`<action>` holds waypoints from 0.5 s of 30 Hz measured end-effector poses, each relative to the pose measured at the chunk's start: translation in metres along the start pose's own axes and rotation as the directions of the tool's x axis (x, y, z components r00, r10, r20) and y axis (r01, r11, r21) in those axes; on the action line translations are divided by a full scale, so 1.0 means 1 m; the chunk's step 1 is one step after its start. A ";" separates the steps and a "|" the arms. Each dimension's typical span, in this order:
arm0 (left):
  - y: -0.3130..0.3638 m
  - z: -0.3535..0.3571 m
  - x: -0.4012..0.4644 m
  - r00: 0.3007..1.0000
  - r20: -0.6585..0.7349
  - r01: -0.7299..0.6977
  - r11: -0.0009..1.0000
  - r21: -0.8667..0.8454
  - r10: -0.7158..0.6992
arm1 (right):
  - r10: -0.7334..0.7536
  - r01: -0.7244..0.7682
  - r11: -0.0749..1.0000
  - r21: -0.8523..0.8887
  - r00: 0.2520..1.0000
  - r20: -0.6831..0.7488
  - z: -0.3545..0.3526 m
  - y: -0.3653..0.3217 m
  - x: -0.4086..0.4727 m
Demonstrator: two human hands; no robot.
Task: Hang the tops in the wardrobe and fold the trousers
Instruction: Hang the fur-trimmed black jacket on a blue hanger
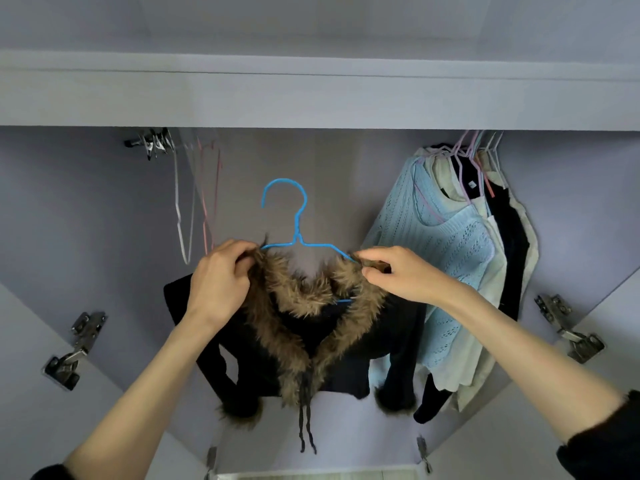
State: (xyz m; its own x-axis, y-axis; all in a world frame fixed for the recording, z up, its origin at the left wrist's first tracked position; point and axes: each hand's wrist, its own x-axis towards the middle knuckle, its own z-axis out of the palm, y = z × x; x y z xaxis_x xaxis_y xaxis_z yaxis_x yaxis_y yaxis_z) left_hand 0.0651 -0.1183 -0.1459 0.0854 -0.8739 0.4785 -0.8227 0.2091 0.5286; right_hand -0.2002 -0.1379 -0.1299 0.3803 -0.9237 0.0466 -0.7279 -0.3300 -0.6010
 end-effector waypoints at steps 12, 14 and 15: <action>-0.024 -0.009 0.004 0.991 0.088 -0.103 0.993 0.060 0.098 | -0.102 0.107 0.994 -0.006 0.929 -0.356 -0.003 0.011 -0.001; -0.021 -0.004 0.003 0.991 0.085 -0.104 0.994 0.044 0.100 | -0.083 0.084 0.996 -0.012 0.940 -0.331 0.000 0.011 -0.002; -0.020 -0.002 0.002 0.991 0.089 -0.106 0.994 0.032 0.103 | -0.077 0.072 0.997 -0.030 0.946 -0.315 0.001 0.014 -0.003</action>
State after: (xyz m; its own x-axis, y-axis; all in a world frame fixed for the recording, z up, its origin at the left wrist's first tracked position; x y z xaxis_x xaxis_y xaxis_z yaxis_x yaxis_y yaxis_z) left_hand 0.0824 -0.1233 -0.1538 -0.0501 -0.8832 0.4663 -0.8446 0.2866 0.4521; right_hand -0.2108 -0.1393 -0.1389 0.2366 -0.9096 0.3417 -0.7157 -0.4010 -0.5719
